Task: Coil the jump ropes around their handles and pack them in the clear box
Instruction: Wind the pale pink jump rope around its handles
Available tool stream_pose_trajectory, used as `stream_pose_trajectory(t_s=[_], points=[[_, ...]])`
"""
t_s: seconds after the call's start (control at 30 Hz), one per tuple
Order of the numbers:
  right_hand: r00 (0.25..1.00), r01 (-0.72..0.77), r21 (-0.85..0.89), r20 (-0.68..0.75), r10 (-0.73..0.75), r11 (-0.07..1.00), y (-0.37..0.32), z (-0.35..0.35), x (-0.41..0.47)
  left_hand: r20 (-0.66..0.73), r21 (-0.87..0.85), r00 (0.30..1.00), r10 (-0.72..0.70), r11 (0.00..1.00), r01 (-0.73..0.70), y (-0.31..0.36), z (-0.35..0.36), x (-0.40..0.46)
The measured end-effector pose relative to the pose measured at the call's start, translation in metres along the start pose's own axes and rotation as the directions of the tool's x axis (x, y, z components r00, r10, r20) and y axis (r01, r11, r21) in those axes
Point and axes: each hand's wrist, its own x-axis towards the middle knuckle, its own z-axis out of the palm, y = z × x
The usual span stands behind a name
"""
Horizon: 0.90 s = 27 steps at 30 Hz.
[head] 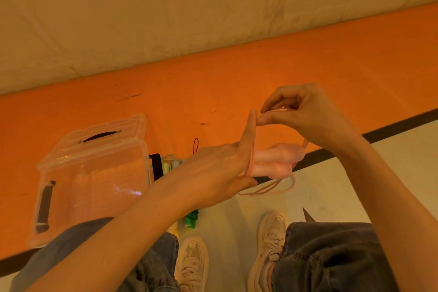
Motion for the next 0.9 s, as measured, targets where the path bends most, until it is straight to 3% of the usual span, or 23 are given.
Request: stream_pose_trajectory(t_s=[0.2,0.3,0.5,0.6,0.7,0.9], points=[[0.992,-0.043,0.130,0.123,0.027,0.991,0.008,-0.002,0.000,-0.026,-0.016,0.995,0.097,0.995,-0.097,0.006,-0.005,-0.012],[0.985,-0.069,0.196,0.167,0.036,0.978,0.007,-0.003,-0.001,0.005,0.057,0.985,0.175,0.983,-0.175,0.010,-0.007,-0.014],[0.960,-0.116,0.179,0.272,0.065,0.977,0.011,-0.001,-0.001,0.032,0.071,0.983,0.181,0.981,-0.182,0.014,0.002,-0.008],[0.956,-0.128,0.189,0.286,0.070,0.974,0.015,-0.003,-0.002,-0.006,0.056,0.986,0.164,0.985,-0.164,0.011,0.001,-0.008],[0.951,-0.154,0.231,0.298,0.081,0.961,0.024,-0.005,0.001,-0.128,0.041,0.973,0.191,0.981,-0.188,0.007,-0.001,-0.010],[0.869,-0.259,0.280,0.485,0.097,0.925,0.036,-0.009,0.002,-0.260,-0.077,0.952,0.160,0.980,-0.186,0.008,-0.007,-0.013]])
